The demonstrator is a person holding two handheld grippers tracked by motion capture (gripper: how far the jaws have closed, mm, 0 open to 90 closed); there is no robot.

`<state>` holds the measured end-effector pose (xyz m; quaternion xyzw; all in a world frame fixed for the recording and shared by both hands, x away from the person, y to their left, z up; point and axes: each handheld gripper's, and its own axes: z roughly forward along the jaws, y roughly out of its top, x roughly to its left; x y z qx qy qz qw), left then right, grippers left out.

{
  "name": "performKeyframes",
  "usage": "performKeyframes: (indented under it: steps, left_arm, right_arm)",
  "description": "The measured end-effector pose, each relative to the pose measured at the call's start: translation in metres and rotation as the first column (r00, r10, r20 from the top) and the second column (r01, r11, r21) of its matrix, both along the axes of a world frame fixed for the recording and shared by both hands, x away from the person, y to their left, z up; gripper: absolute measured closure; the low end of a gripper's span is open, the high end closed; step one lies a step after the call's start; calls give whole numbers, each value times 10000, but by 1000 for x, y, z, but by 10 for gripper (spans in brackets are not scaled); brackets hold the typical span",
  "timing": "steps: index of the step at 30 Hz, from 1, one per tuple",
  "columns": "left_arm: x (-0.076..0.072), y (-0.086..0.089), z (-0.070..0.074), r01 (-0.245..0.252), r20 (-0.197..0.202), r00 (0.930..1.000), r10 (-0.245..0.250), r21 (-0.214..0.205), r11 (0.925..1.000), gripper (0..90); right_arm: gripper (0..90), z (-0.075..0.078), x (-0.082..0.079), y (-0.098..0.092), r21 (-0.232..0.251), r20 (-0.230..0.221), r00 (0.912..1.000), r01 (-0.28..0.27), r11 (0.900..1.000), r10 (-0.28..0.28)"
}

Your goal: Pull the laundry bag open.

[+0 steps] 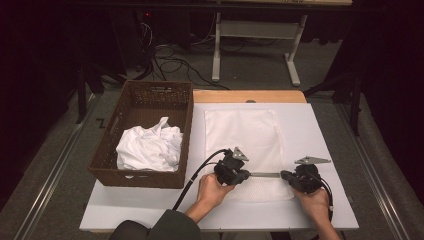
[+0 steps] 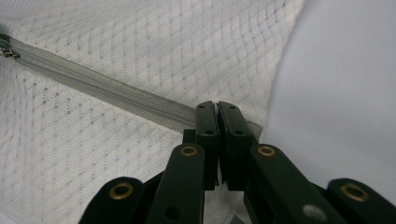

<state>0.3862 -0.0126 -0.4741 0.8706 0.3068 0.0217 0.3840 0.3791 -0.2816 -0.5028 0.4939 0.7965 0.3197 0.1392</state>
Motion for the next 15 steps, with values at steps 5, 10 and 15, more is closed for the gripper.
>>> performKeyframes:
  steps: [5,10,15]
  left_arm:
    - [-1,0,0,-24,46,10000,24,-21,10000,861]
    - [-2,4,2,-74,141,9999,74,14,10000,861]
    - [-4,8,3,-145,242,9996,144,53,9999,861]
  right_arm:
    - [880,0,0,0,0,-6,10000,6,10000,-6]
    - [880,0,0,0,4,-13,10000,5,10000,-5]
    - [880,0,0,0,-2,-14,10000,21,10000,-21]
